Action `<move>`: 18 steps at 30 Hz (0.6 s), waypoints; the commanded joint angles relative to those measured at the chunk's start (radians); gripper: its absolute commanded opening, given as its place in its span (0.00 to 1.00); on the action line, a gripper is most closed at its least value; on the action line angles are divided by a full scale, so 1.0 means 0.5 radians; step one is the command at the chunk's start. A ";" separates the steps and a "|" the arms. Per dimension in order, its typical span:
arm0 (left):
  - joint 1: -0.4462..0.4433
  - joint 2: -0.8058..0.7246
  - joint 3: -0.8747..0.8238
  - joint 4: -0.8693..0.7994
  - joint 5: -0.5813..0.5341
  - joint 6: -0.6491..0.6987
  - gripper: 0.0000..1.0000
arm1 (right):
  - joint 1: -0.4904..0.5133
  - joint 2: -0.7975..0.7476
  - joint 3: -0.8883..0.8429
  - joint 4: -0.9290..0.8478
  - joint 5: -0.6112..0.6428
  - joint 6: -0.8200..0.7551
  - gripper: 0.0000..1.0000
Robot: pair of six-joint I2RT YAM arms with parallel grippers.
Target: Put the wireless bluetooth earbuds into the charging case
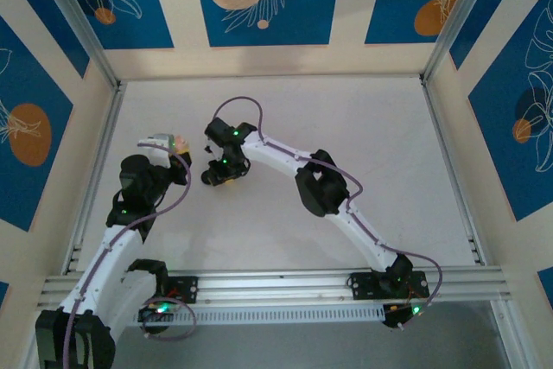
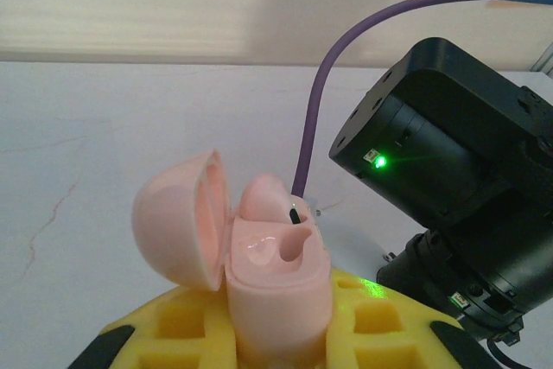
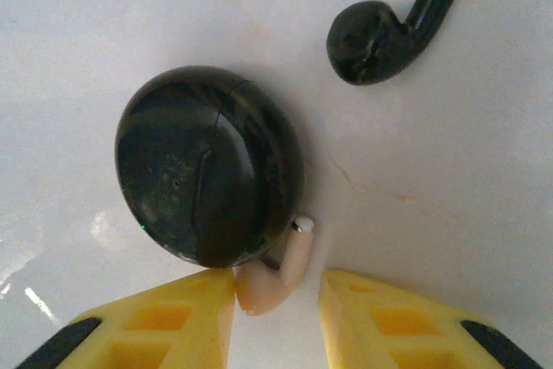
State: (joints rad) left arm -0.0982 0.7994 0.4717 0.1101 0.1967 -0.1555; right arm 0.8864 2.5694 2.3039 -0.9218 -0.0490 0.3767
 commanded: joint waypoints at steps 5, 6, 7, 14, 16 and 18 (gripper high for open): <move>0.031 -0.034 0.053 -0.002 0.000 0.012 0.18 | -0.001 0.052 -0.043 -0.020 0.209 -0.029 0.30; 0.031 -0.033 0.054 -0.005 -0.001 0.011 0.18 | 0.000 0.050 -0.043 -0.002 0.192 -0.025 0.31; 0.031 -0.034 0.054 -0.005 -0.001 0.010 0.18 | 0.002 0.051 -0.043 0.020 0.180 -0.021 0.33; 0.032 -0.056 0.065 -0.028 -0.005 0.030 0.18 | 0.016 0.118 0.027 0.061 0.192 -0.032 0.40; 0.032 -0.052 0.074 -0.037 -0.003 0.033 0.18 | 0.013 0.124 0.023 0.056 0.232 -0.046 0.35; 0.031 -0.050 0.081 -0.048 0.001 0.040 0.18 | 0.008 0.116 0.016 0.040 0.274 -0.058 0.31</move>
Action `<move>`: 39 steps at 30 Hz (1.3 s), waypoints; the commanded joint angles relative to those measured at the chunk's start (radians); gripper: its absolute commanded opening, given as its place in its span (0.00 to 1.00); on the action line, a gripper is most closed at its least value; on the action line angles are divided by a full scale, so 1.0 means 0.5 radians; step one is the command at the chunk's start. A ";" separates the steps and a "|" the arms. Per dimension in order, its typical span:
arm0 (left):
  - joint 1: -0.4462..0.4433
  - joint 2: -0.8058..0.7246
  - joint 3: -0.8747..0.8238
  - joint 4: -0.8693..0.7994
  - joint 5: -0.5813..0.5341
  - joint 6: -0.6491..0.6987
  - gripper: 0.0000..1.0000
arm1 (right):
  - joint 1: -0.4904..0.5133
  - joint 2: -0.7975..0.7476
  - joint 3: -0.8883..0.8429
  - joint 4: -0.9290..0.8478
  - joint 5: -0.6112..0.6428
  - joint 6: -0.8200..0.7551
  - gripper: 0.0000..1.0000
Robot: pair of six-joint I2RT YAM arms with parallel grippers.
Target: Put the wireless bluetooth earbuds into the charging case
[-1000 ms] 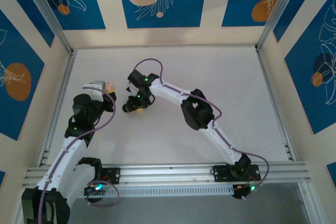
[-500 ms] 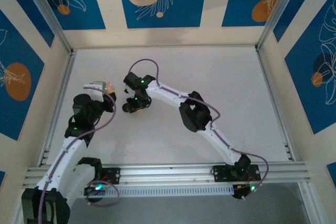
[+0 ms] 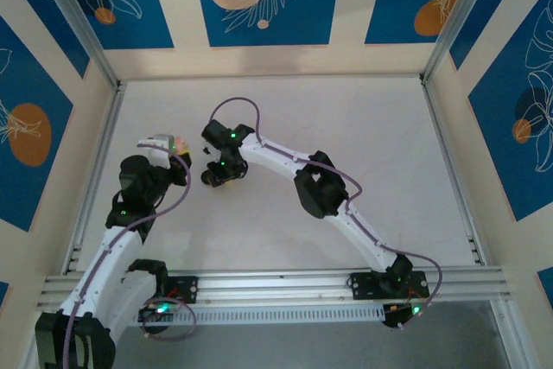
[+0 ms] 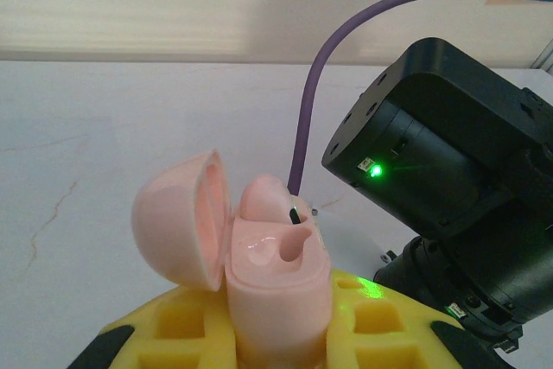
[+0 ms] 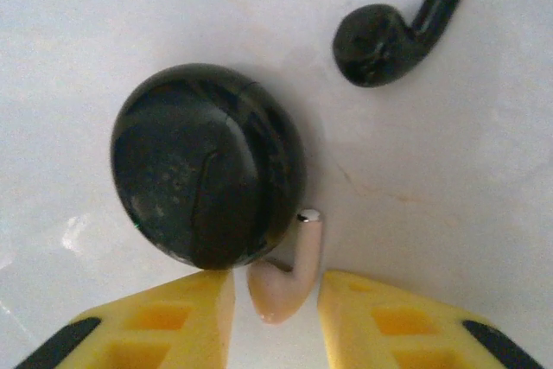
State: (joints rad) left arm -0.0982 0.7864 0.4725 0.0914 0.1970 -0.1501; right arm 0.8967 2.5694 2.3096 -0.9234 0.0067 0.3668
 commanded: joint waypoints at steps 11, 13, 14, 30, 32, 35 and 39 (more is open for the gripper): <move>0.033 -0.022 0.095 -0.032 0.038 0.038 0.18 | -0.021 -0.353 -0.603 0.200 0.230 -0.042 0.26; 0.032 -0.016 0.092 -0.029 0.050 0.036 0.18 | -0.025 -0.471 -0.775 0.239 0.249 -0.029 0.25; 0.031 -0.014 0.091 -0.027 0.058 0.032 0.18 | -0.029 -0.534 -0.850 0.255 0.258 -0.021 0.25; 0.029 0.057 0.064 0.091 0.133 -0.030 0.17 | -0.228 -1.269 -1.804 0.146 0.107 0.131 0.32; 0.029 0.081 0.064 0.114 0.145 -0.037 0.16 | -0.254 -1.334 -1.823 0.127 0.061 0.131 0.40; 0.028 0.111 0.076 0.129 0.164 -0.038 0.16 | -0.299 -1.415 -1.813 0.104 0.009 0.130 0.44; 0.028 0.118 0.077 0.147 0.167 -0.040 0.16 | -0.351 -1.449 -1.735 0.081 -0.021 -0.011 0.43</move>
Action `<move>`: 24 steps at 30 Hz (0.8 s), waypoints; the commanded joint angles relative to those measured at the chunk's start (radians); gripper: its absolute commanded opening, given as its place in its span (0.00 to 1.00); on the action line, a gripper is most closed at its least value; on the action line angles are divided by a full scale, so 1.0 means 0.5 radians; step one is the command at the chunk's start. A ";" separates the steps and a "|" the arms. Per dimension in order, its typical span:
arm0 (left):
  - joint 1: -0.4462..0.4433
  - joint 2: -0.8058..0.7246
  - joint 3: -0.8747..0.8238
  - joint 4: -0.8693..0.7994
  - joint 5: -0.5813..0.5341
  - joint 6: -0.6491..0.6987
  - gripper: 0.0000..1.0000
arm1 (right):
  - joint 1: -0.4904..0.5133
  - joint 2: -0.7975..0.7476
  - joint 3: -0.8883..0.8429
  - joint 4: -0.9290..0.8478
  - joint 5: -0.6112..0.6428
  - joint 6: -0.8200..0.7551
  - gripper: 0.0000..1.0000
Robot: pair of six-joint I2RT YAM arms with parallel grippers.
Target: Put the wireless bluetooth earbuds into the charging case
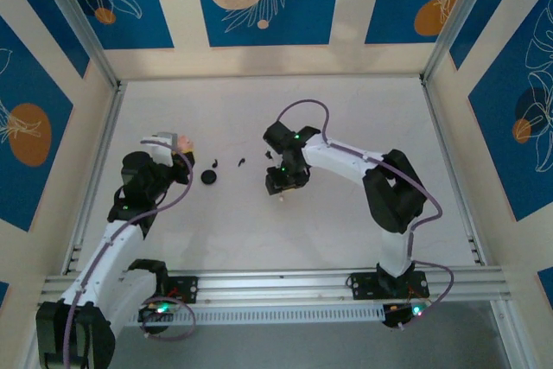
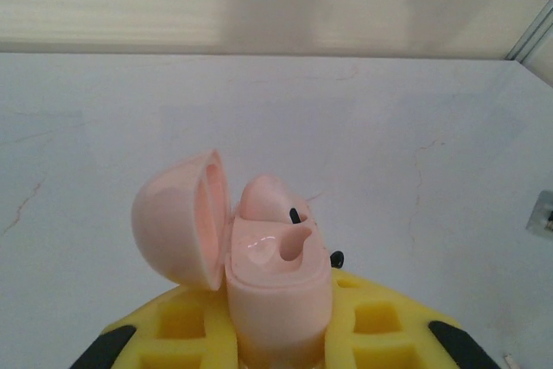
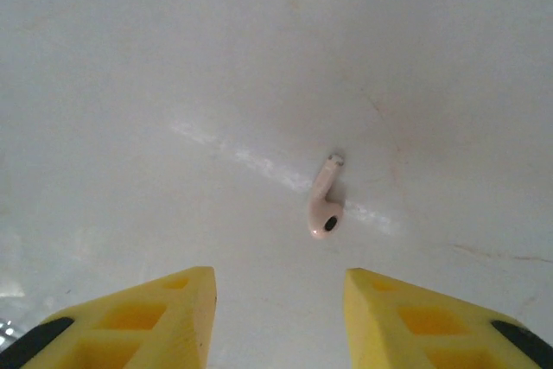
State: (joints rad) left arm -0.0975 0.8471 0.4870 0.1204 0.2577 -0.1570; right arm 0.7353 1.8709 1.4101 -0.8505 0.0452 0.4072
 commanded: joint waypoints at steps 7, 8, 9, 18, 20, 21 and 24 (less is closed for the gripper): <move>0.026 -0.007 0.048 0.088 0.049 -0.024 0.16 | -0.100 0.152 0.267 -0.171 -0.228 -0.200 0.42; 0.026 -0.007 0.048 0.088 0.049 -0.024 0.16 | -0.111 0.184 0.284 -0.176 -0.247 -0.187 0.42; 0.026 -0.007 0.046 0.088 0.049 -0.024 0.16 | -0.116 0.207 0.296 -0.178 -0.258 -0.177 0.42; 0.026 -0.007 0.051 0.073 0.046 -0.008 0.16 | -0.127 0.411 0.344 -0.203 -0.331 -0.133 0.42; 0.029 -0.007 0.049 0.075 0.043 -0.008 0.16 | -0.124 0.436 0.328 -0.200 -0.330 -0.128 0.40; 0.027 -0.007 0.048 0.075 0.043 -0.010 0.16 | -0.123 0.447 0.322 -0.197 -0.332 -0.130 0.40; 0.028 -0.007 0.040 0.081 0.043 -0.015 0.16 | -0.119 0.479 0.300 -0.183 -0.356 -0.136 0.39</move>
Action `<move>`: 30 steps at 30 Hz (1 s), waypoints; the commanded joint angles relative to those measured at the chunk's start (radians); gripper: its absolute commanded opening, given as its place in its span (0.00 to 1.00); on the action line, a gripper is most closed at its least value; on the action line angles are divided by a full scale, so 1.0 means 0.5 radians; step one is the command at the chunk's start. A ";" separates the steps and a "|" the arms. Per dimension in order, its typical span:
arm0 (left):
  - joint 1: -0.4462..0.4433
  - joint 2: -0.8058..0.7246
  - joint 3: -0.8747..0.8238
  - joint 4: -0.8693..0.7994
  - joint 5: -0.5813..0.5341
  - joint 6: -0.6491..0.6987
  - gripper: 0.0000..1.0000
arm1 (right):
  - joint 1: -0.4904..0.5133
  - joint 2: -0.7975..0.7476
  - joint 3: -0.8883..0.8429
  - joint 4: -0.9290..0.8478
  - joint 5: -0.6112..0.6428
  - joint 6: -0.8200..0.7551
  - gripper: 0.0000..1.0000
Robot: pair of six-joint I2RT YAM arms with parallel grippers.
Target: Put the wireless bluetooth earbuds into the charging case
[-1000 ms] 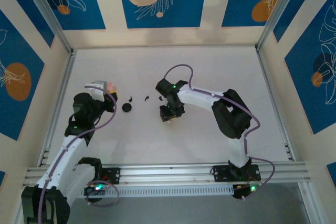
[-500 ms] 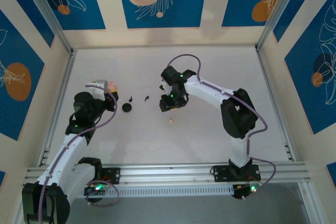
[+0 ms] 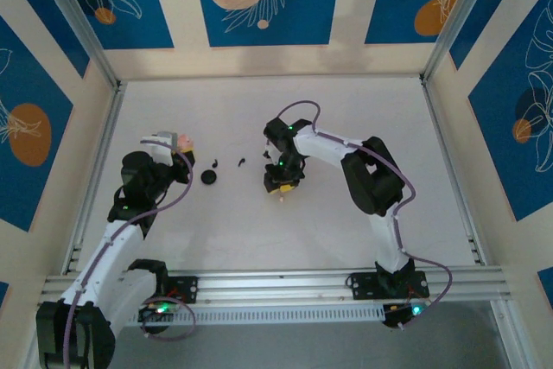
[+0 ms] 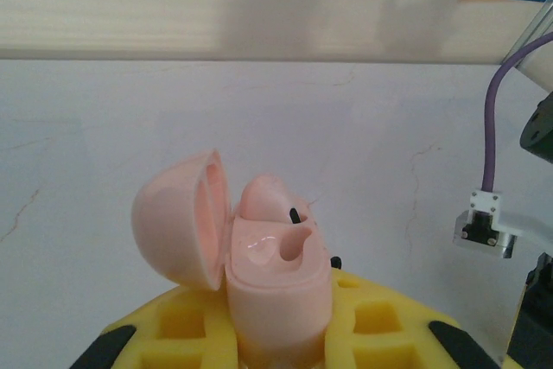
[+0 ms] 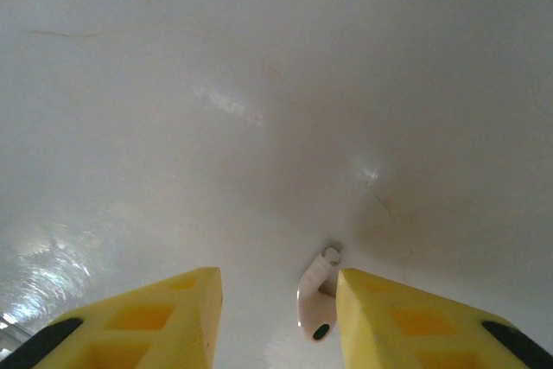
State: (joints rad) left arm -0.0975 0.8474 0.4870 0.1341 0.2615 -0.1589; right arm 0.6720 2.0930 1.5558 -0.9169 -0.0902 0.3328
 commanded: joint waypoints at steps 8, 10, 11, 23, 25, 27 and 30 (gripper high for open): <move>0.026 -0.023 0.027 0.045 0.032 -0.008 0.16 | 0.020 0.075 -0.019 0.004 -0.180 -0.011 0.37; 0.027 -0.024 0.025 0.045 0.031 -0.009 0.16 | 0.029 0.076 -0.019 0.008 -0.198 -0.023 0.37; 0.026 -0.028 0.023 0.044 0.032 -0.009 0.16 | 0.036 0.076 -0.019 0.006 -0.207 -0.037 0.36; 0.026 -0.038 0.003 0.048 0.038 -0.017 0.16 | 0.088 -0.081 -0.025 -0.111 -0.253 -0.129 0.33; 0.026 -0.038 0.003 0.051 0.038 -0.020 0.16 | 0.077 -0.159 -0.030 -0.120 -0.239 -0.083 0.33; 0.026 -0.038 0.001 0.054 0.041 -0.019 0.16 | 0.054 -0.243 -0.041 -0.118 -0.218 0.005 0.34; 0.027 -0.038 0.004 0.056 0.044 -0.020 0.16 | -0.007 -0.358 -0.102 -0.101 -0.204 0.236 0.36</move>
State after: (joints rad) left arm -0.0975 0.8455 0.4870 0.1341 0.2615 -0.1589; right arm 0.6964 1.9957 1.5291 -0.9417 -0.1841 0.3428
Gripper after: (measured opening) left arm 0.177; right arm 0.360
